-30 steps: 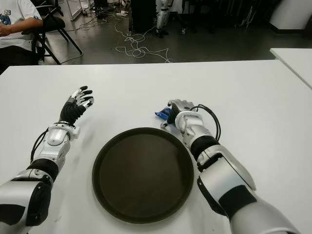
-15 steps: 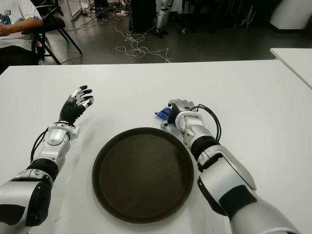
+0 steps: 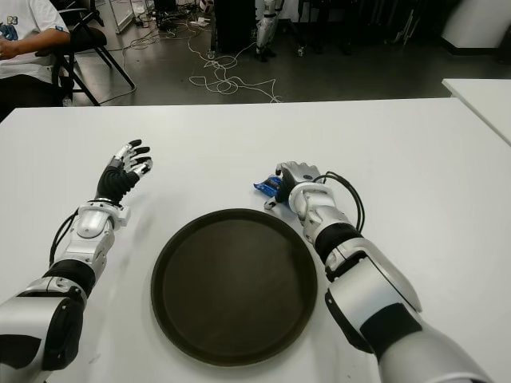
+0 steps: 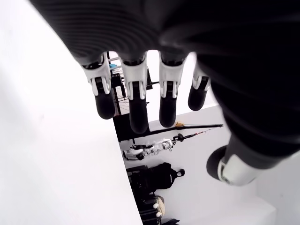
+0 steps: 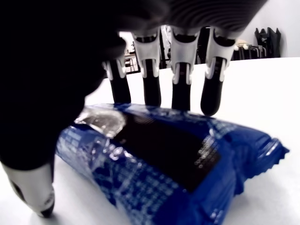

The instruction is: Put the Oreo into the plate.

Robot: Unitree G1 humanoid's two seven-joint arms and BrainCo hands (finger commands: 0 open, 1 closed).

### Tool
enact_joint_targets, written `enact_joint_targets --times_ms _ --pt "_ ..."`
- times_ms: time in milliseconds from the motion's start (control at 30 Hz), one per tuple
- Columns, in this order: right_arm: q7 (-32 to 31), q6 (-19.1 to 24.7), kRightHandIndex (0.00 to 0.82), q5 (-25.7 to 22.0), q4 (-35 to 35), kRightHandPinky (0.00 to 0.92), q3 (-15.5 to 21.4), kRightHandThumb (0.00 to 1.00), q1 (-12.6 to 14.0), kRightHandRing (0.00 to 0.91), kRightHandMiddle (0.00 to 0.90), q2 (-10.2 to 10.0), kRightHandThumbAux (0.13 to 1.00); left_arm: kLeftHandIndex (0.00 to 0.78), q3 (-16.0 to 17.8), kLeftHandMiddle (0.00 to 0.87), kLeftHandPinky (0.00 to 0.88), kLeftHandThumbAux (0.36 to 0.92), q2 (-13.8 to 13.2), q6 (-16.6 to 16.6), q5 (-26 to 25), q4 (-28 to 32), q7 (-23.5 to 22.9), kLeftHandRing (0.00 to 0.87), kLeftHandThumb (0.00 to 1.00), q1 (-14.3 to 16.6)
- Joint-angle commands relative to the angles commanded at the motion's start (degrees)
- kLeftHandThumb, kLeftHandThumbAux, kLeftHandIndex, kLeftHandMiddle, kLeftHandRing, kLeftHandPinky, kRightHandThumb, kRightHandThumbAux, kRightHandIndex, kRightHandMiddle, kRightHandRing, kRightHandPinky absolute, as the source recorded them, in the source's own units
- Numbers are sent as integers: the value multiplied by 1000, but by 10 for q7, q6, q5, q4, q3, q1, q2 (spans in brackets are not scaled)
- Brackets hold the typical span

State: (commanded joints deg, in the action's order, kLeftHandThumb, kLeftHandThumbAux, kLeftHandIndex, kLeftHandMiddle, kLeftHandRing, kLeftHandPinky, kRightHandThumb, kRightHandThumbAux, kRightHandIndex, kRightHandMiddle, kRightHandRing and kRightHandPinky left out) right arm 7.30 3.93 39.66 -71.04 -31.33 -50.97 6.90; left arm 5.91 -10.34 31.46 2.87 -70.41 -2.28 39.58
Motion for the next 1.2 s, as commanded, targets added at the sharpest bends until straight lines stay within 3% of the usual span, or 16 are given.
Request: enact_joint_targets --times_ms 300,367,633,667,800,1000,1200 --pt "1 -4 259 6 -1 312 -6 0 3 300 272 1 697 85 1 175 149 629 -1 1 -2 0 -5 163 151 -1" --pt "8 -6 274 14 -2 373 -14 2 4 330 293 3 695 84 2 175 150 634 -1 0 -3 0 -7 162 153 0" --pt "14 -9 383 22 -5 455 -34 228 2 374 345 8 684 85 2 183 156 629 -2 -4 -2 -1 -4 170 147 1" --pt "13 -9 396 22 -5 467 -34 390 1 386 363 9 698 84 2 183 154 622 -2 -4 -2 -1 -4 169 143 1" --pt "15 -14 421 20 -2 539 -34 628 -3 475 490 11 717 81 2 177 153 605 -1 -3 -3 -2 -5 163 133 1" --pt "36 -29 429 9 4 595 -22 686 0 591 607 16 722 81 3 177 150 605 0 -1 -4 -1 -7 163 143 1" --pt "54 -37 431 0 5 625 -8 692 3 632 639 16 723 83 5 178 152 618 1 -4 -6 -1 -7 164 160 1"
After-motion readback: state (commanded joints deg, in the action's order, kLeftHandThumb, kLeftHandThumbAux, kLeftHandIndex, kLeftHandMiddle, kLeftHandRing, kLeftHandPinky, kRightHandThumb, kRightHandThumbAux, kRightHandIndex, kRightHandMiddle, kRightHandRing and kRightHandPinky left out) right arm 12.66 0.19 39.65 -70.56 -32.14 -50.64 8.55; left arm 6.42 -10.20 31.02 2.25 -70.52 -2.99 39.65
